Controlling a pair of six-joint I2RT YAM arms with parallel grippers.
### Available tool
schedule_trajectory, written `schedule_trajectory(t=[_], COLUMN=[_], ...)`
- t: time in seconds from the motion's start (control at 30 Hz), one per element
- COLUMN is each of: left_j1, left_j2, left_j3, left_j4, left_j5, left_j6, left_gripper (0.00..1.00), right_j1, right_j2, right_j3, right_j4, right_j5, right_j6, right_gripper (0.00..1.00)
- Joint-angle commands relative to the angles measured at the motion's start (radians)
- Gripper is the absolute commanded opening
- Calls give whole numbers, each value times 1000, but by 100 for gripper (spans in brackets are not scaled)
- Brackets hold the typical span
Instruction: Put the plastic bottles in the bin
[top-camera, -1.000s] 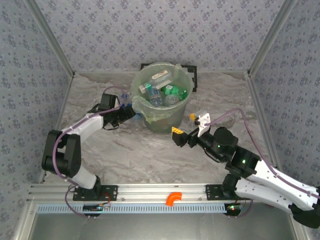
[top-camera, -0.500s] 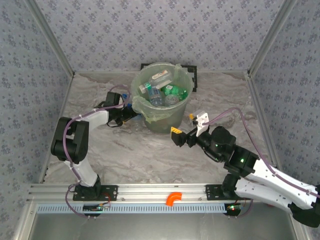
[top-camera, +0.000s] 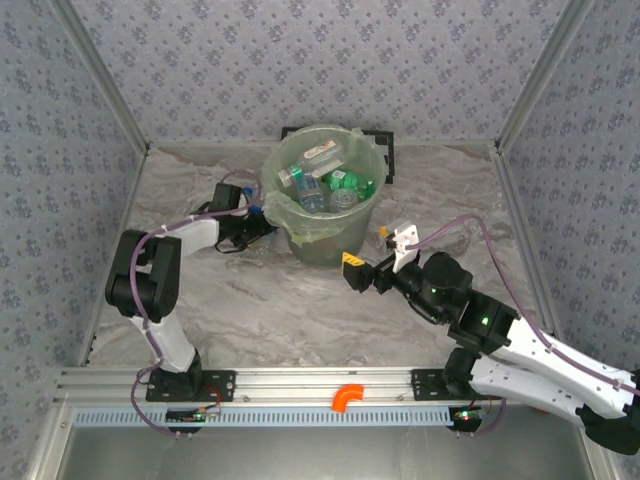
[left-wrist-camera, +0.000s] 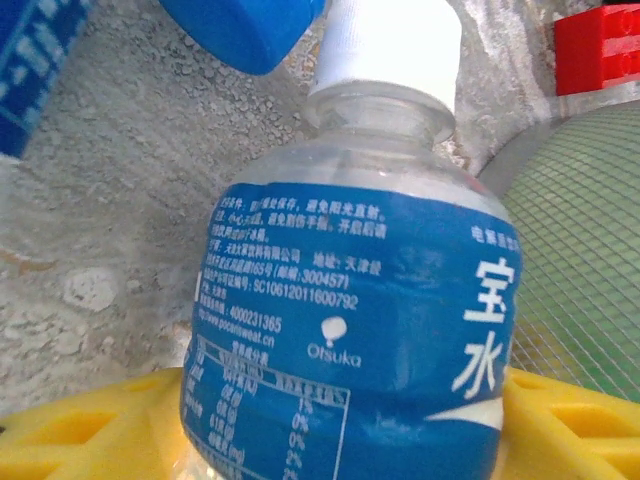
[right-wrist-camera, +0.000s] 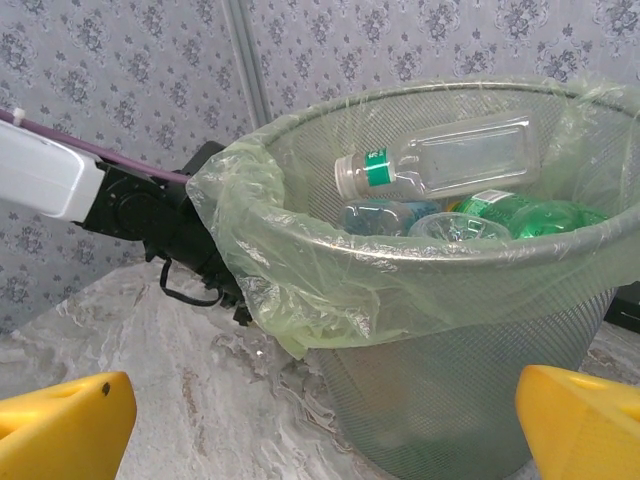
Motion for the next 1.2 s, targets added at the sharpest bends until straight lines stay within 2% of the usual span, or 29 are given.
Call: schedule_trajectory(t=[0.0,0.33,0.73,0.97,1.17], left_j1=[2,3,-10,-75,-186], left_j2=[-82,-280,-572,-658,-676], left_j3=[-8,-34,80,177,260], left_j4=[-17,-99,-298,-344,-306], left_j5=[-11,-51,-221,-280,-349], left_j6=[7,-4,-66,-154,-256], left_gripper=[67,67,68,68,66], right_j1=[6,5,6,8,8], right_j2=[3,-11,-11,-11,-24], right_j3=[33,31,22,20,15], right_j4=[10,9,35,45,53], right_j5=[20,17,6,-1,-3], right_j6=[-10,-5,-5,-7,-11], right_gripper=[99,99,99,99,99])
